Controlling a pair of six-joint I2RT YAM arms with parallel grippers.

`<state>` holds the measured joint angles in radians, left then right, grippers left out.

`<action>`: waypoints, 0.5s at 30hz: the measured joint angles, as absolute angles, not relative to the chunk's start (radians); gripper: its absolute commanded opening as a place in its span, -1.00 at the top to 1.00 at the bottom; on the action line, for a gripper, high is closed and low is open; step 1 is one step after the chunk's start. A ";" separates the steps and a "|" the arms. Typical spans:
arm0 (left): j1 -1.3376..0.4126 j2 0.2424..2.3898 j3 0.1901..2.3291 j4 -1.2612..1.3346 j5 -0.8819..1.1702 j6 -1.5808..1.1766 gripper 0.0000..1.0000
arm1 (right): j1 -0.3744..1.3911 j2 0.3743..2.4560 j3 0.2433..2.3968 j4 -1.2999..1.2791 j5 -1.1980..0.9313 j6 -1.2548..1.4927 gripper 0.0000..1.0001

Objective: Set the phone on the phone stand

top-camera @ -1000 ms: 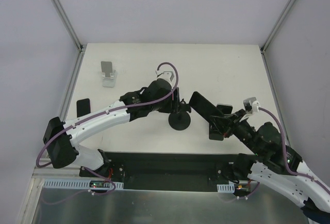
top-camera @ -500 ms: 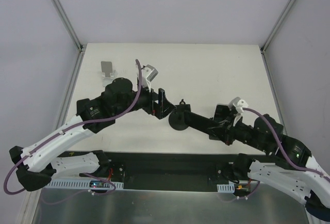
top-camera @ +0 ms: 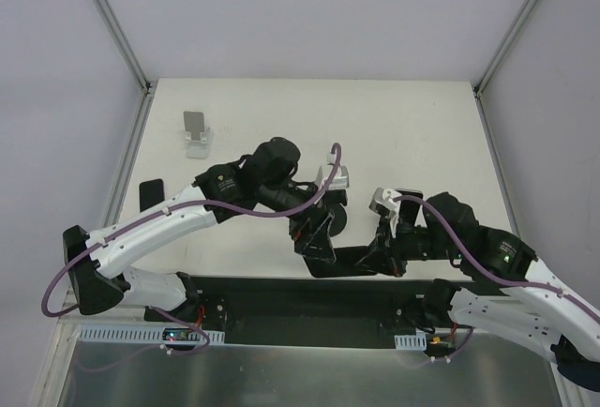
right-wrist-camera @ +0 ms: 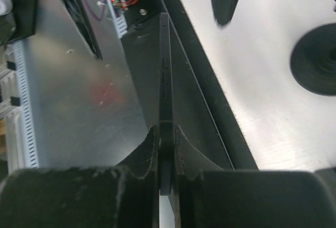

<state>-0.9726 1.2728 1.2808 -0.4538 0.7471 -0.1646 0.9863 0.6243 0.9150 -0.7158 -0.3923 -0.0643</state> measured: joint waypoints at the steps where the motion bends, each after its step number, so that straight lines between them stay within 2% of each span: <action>1: -0.991 1.283 1.280 -0.467 0.766 -0.155 -0.52 | 0.986 0.628 0.916 -0.707 -0.416 -0.064 0.99; 2: -1.008 1.290 1.279 -0.477 0.785 -0.142 -0.38 | 0.986 0.630 0.918 -0.701 -0.432 -0.064 0.99; 6: -1.063 1.294 1.277 -0.502 0.817 -0.110 -0.08 | 0.986 0.640 0.931 -0.681 -0.487 -0.065 0.99; 12: -1.075 1.317 1.277 -0.513 0.838 -0.088 0.23 | 0.986 0.651 0.932 -0.647 -0.524 -0.064 0.99; 15: -1.081 1.339 1.277 -0.515 0.840 -0.085 0.69 | 0.986 0.656 0.932 -0.617 -0.532 -0.064 0.99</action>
